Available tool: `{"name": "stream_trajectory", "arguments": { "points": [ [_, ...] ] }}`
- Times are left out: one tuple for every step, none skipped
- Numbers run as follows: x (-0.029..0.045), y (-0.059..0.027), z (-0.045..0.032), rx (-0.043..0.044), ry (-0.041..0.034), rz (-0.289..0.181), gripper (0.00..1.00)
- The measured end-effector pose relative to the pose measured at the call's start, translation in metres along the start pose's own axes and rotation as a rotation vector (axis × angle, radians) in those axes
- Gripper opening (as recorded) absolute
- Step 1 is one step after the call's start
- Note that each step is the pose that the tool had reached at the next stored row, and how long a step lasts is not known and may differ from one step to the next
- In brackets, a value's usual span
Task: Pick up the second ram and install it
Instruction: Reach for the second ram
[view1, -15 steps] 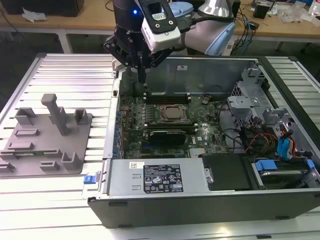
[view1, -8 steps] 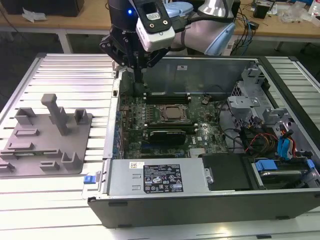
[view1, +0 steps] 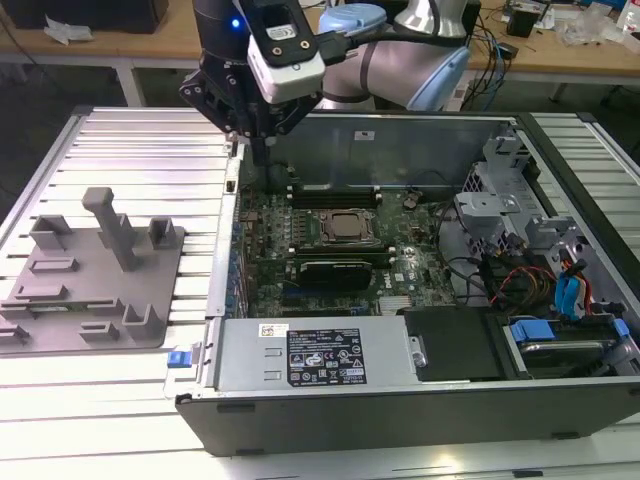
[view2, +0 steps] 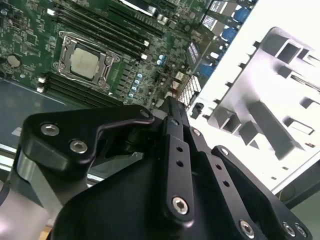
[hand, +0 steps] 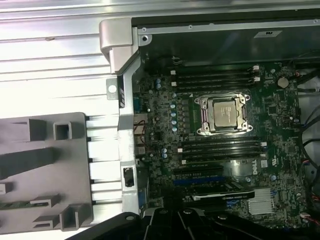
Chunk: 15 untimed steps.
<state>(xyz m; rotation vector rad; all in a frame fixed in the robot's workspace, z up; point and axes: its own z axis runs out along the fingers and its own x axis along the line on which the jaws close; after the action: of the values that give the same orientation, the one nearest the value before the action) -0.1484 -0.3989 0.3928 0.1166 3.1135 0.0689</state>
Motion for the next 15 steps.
{"name": "stream_trajectory", "arguments": {
  "points": [
    [0.0028, -0.0002, 0.0000, 0.0000, 0.0001, 0.000, 0.08],
    [0.0050, -0.0004, -0.0001, 0.0001, 0.0001, 0.000, 0.08],
    [0.0067, -0.0005, -0.0001, 0.0001, 0.0001, 0.000, 0.08],
    [0.0095, -0.0007, 0.0000, 0.0001, 0.0001, 0.000, 0.08],
    [0.0136, -0.0010, 0.0000, 0.0001, 0.0001, 0.000, 0.08],
    [0.0175, -0.0013, 0.0000, 0.0001, 0.0001, 0.000, 0.08],
    [0.0197, -0.0015, 0.0000, 0.0000, 0.0001, 0.000, 0.08],
    [0.0226, -0.0017, 0.0001, 0.0001, 0.0001, 0.000, 0.08],
    [0.0248, -0.0019, 0.0001, 0.0000, 0.0001, 0.000, 0.08],
    [0.0260, -0.0020, 0.0001, 0.0000, 0.0001, 0.000, 0.08],
    [0.0273, -0.0021, 0.0002, 0.0000, 0.0000, 0.000, 0.08],
    [0.0303, -0.0023, 0.0001, 0.0001, 0.0001, 0.000, 0.08],
    [0.0324, -0.0024, 0.0001, 0.0000, 0.0001, 0.000, 0.08],
    [0.0340, -0.0026, 0.0001, 0.0000, 0.0001, 0.000, 0.08],
    [0.0365, -0.0028, 0.0001, 0.0000, 0.0001, 0.000, 0.08]
  ]
}}
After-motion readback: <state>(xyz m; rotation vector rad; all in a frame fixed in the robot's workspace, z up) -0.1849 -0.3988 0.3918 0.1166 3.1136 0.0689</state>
